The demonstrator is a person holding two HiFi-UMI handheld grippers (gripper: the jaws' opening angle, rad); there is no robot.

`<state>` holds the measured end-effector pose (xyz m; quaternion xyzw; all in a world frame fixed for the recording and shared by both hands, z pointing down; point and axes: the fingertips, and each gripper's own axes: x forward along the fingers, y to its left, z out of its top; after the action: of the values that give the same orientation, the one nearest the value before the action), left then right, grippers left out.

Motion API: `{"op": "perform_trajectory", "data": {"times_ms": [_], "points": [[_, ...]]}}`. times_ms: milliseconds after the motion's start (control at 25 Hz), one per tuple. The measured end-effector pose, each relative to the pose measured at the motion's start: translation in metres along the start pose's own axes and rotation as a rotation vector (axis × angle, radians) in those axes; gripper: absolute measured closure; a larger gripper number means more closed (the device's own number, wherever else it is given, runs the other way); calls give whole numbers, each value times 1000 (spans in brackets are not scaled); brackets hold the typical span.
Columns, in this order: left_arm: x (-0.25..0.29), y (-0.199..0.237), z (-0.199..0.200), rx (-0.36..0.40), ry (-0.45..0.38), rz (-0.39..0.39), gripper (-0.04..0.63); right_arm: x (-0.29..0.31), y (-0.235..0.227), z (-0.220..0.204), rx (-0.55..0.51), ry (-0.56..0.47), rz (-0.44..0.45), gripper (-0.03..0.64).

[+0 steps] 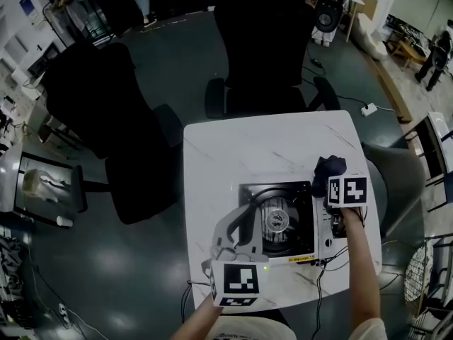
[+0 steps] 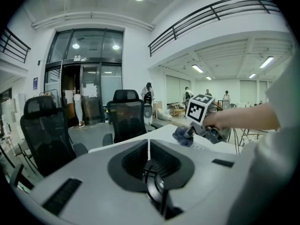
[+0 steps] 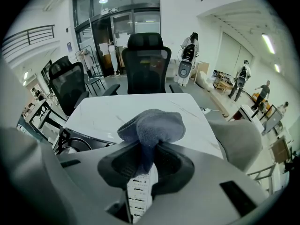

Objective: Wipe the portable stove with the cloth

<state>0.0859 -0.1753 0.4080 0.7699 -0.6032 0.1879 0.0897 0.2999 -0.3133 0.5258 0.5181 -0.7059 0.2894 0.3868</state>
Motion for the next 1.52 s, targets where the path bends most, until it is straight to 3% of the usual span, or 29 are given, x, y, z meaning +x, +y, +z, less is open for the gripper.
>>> {"op": "perform_trajectory", "data": {"times_ms": [760, 1520], "points": [[-32, -2, -4, 19, -19, -97, 573, -36, 9, -60, 71, 32, -69, 528], [-60, -13, -18, 37, -19, -147, 574, -66, 12, -113, 125, 39, -97, 528]]}}
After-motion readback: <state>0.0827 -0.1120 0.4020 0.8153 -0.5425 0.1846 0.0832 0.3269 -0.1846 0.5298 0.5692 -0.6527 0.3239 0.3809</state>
